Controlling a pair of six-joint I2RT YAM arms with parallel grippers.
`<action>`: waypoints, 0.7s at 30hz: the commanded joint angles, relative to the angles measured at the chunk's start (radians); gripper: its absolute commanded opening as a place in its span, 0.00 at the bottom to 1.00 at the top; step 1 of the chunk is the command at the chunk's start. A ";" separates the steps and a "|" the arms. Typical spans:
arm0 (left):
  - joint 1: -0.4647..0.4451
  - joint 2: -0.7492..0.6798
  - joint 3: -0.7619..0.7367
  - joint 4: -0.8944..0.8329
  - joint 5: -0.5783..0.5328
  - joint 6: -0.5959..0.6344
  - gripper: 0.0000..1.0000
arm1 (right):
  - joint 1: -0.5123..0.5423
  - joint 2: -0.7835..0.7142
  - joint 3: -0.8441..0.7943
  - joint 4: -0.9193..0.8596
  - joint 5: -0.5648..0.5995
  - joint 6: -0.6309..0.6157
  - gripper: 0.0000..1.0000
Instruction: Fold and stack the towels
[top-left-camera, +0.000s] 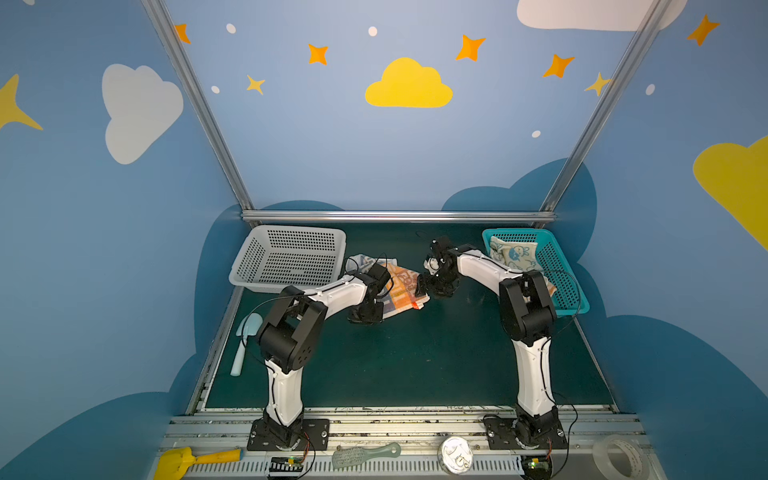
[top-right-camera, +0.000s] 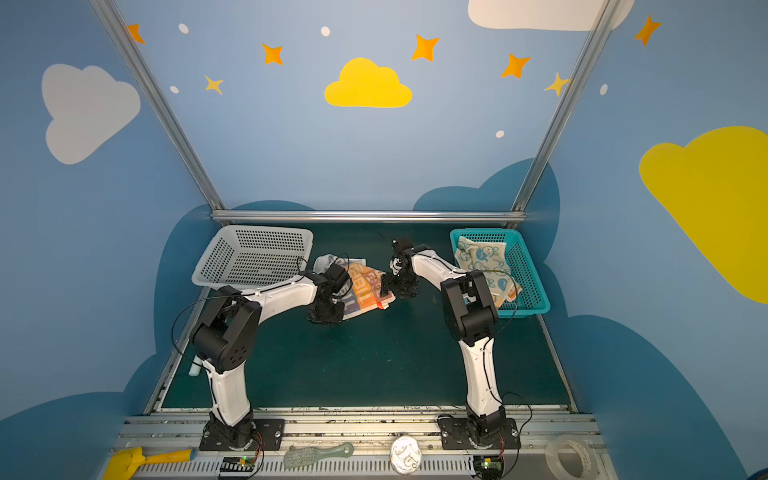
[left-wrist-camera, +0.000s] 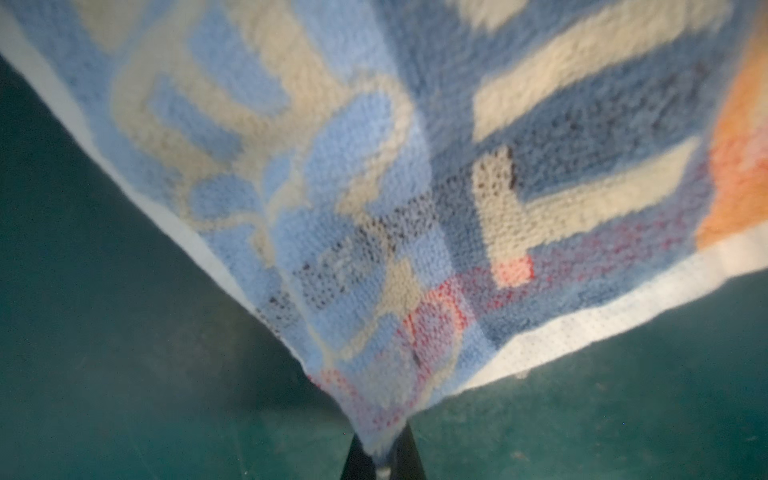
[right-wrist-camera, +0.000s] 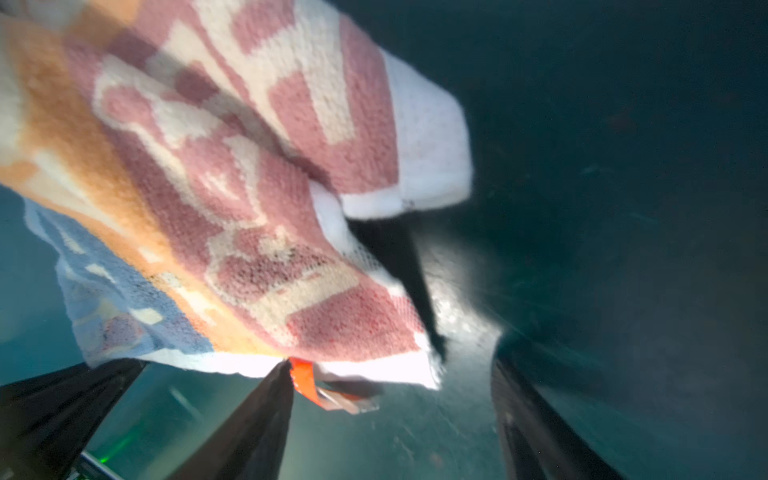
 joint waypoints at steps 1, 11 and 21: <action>0.011 0.072 -0.053 0.012 -0.045 0.003 0.03 | 0.013 0.042 0.023 -0.041 -0.026 -0.025 0.68; 0.014 0.074 -0.055 0.021 -0.036 0.001 0.03 | 0.069 0.077 0.026 -0.095 0.060 0.010 0.42; 0.013 0.071 -0.060 0.023 -0.036 -0.001 0.03 | 0.094 0.120 0.032 -0.140 0.140 0.036 0.11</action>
